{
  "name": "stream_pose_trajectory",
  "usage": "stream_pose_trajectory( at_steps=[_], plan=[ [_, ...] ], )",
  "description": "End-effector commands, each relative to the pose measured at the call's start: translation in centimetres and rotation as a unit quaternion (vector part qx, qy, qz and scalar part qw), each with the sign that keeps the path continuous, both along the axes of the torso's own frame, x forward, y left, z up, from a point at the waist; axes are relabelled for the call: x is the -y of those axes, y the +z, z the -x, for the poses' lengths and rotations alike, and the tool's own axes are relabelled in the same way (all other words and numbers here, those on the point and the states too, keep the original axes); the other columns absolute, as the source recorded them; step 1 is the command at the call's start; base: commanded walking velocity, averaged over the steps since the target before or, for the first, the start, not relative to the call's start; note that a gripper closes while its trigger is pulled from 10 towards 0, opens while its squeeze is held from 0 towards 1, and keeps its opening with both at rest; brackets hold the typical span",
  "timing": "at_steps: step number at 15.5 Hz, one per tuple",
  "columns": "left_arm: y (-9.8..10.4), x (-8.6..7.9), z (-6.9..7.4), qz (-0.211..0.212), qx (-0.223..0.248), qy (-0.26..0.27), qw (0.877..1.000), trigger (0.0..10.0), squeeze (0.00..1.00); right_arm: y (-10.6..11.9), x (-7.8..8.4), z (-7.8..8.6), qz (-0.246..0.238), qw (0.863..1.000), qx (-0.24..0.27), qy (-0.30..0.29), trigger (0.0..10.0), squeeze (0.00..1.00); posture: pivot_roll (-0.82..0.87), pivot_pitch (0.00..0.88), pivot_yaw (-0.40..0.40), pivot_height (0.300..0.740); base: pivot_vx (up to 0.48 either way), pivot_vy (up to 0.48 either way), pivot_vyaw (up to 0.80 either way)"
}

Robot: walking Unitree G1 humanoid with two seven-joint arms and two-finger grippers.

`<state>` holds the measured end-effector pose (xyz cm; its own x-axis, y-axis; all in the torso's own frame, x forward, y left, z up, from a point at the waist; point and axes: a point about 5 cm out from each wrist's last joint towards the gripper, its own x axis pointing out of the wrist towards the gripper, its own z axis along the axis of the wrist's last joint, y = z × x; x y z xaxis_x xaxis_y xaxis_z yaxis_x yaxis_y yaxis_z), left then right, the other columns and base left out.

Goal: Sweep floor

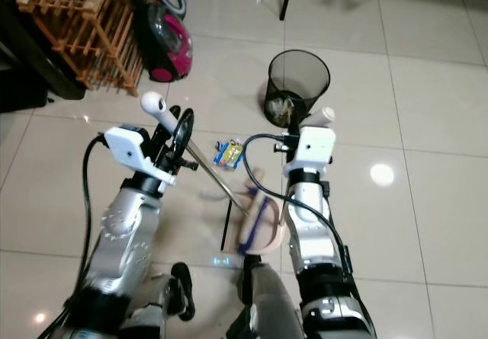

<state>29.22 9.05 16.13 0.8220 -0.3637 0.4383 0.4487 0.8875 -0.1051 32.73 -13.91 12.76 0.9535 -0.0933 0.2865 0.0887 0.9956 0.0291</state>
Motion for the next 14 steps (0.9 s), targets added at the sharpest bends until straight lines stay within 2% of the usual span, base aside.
stream_pose_trajectory(
  at_steps=[1, 5, 7, 8, 9, 12, 14],
  plan=[
    [0.5, 0.5, 0.7, 0.005, 0.005, -0.028, 1.000, 10.0, 0.00, -1.7, 0.9, 0.4, -0.007, 0.999, -0.035, -0.017, 10.0, 0.00, -0.03, 0.248, -0.026, 0.740, 0.000, 0.000, 0.00],
    [3.0, -1.6, 1.1, -0.025, 0.030, -0.023, 0.999, 10.0, 0.00, -2.0, 2.1, 0.3, -0.008, 0.999, -0.039, -0.030, 10.0, 0.00, -0.01, 0.195, -0.015, 0.740, 0.000, 0.000, 0.00],
    [5.0, -3.8, 0.4, -0.069, 0.086, 0.059, 0.992, 10.0, 0.00, -2.2, 2.6, 0.3, -0.010, 0.999, -0.040, -0.036, 10.0, 0.00, -0.01, 0.168, -0.012, 0.740, 0.000, 0.000, 0.00],
    [5.1, -4.4, 0.0, -0.085, 0.096, 0.086, 0.988, 10.0, 0.00, -2.2, 2.6, 0.3, -0.009, 0.999, -0.040, -0.036, 10.0, 0.00, -0.01, 0.163, -0.011, 0.740, 0.000, 0.000, 0.00],
    [4.8, -4.9, -0.4, -0.103, 0.099, 0.104, 0.984, 10.0, 0.00, -2.3, 2.6, 0.4, -0.009, 0.999, -0.038, -0.036, 10.0, 0.00, -0.02, 0.163, -0.008, 0.740, 0.000, 0.000, 0.00],
    [3.2, -4.6, -1.1, -0.145, 0.087, 0.076, 0.983, 10.0, 0.00, -2.3, 2.5, 0.7, -0.009, 0.999, -0.034, -0.039, 10.0, 0.00, -0.04, 0.181, 0.003, 0.740, 0.000, 0.000, 0.00],
    [0.8, -3.1, -2.1, -0.196, 0.080, 0.028, 0.977, 10.0, 0.00, -2.4, 2.5, 1.3, -0.008, 0.998, -0.032, -0.044, 10.0, 0.00, -0.07, 0.217, 0.012, 0.740, 0.000, 0.000, 0.00]
  ],
)
